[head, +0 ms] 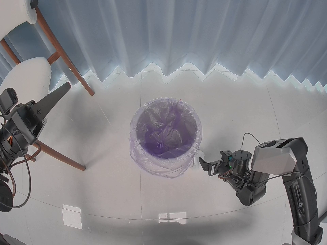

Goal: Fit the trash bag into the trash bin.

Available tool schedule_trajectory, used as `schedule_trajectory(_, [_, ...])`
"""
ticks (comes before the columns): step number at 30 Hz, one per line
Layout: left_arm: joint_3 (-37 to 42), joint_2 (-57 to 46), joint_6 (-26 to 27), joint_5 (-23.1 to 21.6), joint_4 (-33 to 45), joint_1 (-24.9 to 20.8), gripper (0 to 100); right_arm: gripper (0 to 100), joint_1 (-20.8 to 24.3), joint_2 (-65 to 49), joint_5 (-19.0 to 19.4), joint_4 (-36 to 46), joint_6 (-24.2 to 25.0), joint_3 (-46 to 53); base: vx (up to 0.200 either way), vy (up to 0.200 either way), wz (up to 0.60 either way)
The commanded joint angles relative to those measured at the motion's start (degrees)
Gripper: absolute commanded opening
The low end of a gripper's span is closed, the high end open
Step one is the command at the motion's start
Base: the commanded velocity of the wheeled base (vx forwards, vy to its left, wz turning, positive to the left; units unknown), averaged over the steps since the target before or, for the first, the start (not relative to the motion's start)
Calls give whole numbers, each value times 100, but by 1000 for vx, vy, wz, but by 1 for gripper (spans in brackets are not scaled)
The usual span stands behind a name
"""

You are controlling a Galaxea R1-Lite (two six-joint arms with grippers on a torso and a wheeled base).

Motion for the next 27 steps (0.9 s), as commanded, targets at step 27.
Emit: schedule_trajectory(27, [-233, 70, -56, 17, 84, 446, 0, 100, 261, 428, 862, 849, -277, -706, 0, 0, 0])
